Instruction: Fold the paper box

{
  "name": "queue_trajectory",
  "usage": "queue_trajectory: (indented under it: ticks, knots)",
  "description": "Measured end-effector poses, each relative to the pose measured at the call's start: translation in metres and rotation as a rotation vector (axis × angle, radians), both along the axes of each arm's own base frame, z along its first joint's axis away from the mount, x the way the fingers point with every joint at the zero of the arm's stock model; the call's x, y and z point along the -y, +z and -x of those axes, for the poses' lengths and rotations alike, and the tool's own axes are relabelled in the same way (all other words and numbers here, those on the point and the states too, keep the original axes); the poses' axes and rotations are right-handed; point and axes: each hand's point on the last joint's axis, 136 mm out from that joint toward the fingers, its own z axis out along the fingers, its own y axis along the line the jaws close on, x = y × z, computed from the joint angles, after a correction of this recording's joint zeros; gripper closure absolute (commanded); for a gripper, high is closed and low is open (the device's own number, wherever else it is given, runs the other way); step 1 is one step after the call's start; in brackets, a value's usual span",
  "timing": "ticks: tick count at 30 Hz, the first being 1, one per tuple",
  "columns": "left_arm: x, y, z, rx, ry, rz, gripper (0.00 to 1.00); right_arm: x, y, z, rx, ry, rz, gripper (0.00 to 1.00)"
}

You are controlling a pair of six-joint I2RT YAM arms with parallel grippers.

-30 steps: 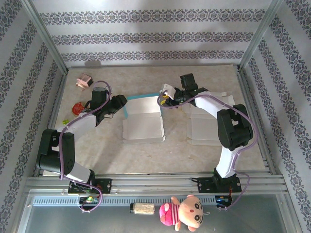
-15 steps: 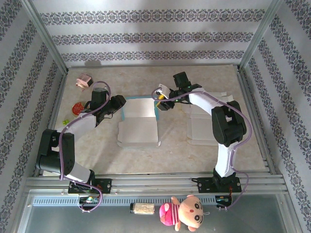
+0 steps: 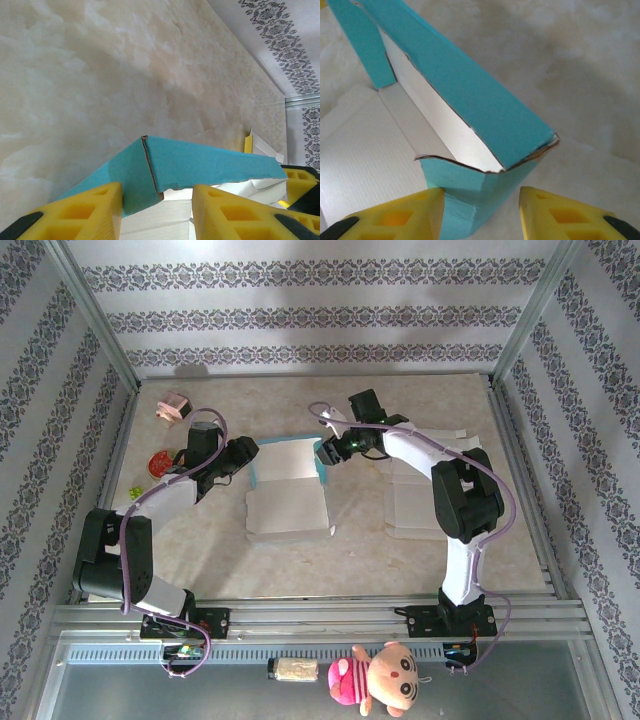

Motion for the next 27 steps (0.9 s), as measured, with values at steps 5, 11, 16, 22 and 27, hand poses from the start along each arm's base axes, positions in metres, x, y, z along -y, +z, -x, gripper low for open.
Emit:
queue_trajectory:
  ticks: [5, 11, 16, 22, 27]
  knots:
    - [0.0, 0.003, 0.002, 0.003, 0.002, -0.002, 0.56, -0.005, -0.011, 0.0, -0.058, -0.1, -0.033, 0.58]
    - [0.0, 0.014, 0.004, 0.029, -0.006, -0.002, 0.56, -0.008, -0.036, 0.01, -0.074, -0.129, -0.003, 0.63]
    - [0.0, 0.016, 0.005, 0.035, -0.008, -0.005, 0.56, -0.011, -0.046, 0.013, -0.032, -0.135, 0.029, 0.64]
    - [0.001, 0.008, 0.01, 0.015, -0.015, -0.01, 0.55, -0.007, -0.059, 0.021, -0.017, -0.177, 0.057, 0.77]
    - [0.002, 0.009, 0.011, 0.02, -0.017, -0.009, 0.49, -0.012, -0.056, 0.02, 0.022, -0.241, 0.074, 0.9]
